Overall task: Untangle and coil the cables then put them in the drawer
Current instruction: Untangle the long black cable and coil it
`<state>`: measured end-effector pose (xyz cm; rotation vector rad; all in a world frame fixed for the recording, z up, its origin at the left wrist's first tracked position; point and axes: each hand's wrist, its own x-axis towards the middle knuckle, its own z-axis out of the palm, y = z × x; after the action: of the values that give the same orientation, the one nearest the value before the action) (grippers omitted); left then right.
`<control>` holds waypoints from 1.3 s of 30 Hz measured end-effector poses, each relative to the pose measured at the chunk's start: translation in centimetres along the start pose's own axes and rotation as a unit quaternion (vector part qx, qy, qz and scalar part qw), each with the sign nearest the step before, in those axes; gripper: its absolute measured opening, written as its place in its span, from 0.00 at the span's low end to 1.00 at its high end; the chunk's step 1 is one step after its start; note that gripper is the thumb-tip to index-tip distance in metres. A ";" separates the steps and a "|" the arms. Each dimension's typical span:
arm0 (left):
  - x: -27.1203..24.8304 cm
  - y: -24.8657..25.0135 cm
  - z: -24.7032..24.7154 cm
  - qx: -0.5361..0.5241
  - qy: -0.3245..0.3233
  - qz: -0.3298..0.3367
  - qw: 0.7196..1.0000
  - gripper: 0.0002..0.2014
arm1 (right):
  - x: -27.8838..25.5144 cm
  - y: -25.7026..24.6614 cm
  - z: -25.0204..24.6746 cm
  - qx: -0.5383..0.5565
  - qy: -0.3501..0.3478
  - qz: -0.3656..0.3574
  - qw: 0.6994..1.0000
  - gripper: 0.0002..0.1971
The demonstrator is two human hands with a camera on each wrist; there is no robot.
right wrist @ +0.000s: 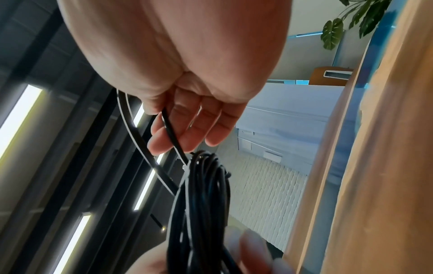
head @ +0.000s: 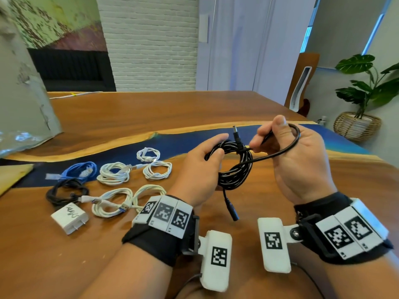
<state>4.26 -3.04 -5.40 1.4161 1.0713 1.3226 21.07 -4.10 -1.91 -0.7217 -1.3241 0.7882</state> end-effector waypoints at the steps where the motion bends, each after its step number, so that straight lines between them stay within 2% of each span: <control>1: 0.0 0.2 0.0 -0.005 0.001 0.004 1.000 0.18 | 0.0 -0.1 -0.1 -0.003 -0.001 0.010 1.000 0.18; 7: 0.4 -0.5 -0.7 -0.035 0.075 -0.019 0.996 0.16 | 0.5 -0.2 -0.6 0.033 -0.036 0.143 0.989 0.11; 10: 0.4 -0.8 -0.6 -0.050 0.082 -0.034 0.995 0.15 | 0.6 -0.4 -0.6 0.147 -0.057 0.207 0.966 0.10; 13: 0.6 -0.9 -1.0 -0.047 0.099 -0.039 0.993 0.15 | 0.7 -1.1 -1.2 0.243 -0.052 0.257 0.934 0.15; 17: 0.6 -0.9 -0.9 -0.044 0.108 -0.012 0.993 0.15 | 1.1 -1.5 -2.7 0.219 -0.061 0.287 0.930 0.15; 20: 0.4 -0.6 -0.7 -0.011 0.108 0.015 0.994 0.15 | 1.4 -1.4 -3.4 0.101 -0.066 0.276 0.953 0.17; 23: 0.4 -0.5 -1.0 0.016 0.130 0.031 0.991 0.15 | 1.4 -1.1 -4.0 -0.058 -0.089 0.236 0.966 0.15; 25: 0.4 0.0 -1.1 -0.014 0.135 0.030 0.990 0.15 | 1.5 -1.0 -4.5 -0.207 -0.111 0.182 0.955 0.12; 27: 0.3 0.8 -1.4 -0.096 0.121 0.016 0.988 0.15 | 1.5 -1.1 -4.9 -0.318 -0.119 0.137 0.931 0.08; 31: 0.0 1.7 -1.2 -0.209 0.082 0.004 0.975 0.15 | 1.5 -1.1 -4.9 -0.350 -0.103 0.109 0.925 0.07; 35: -0.5 1.7 0.3 -0.283 0.033 0.001 0.958 0.15 | 1.1 0.4 -2.9 -0.392 -0.086 0.085 0.912 0.04; 39: -0.9 1.7 1.3 -0.297 0.000 0.008 0.955 0.15 | 0.4 1.3 -0.8 -0.339 -0.114 0.068 0.931 0.07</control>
<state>5.49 -4.39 -3.96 0.9694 0.5804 1.4927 21.83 -3.07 -2.91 -1.3068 -1.8001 0.5198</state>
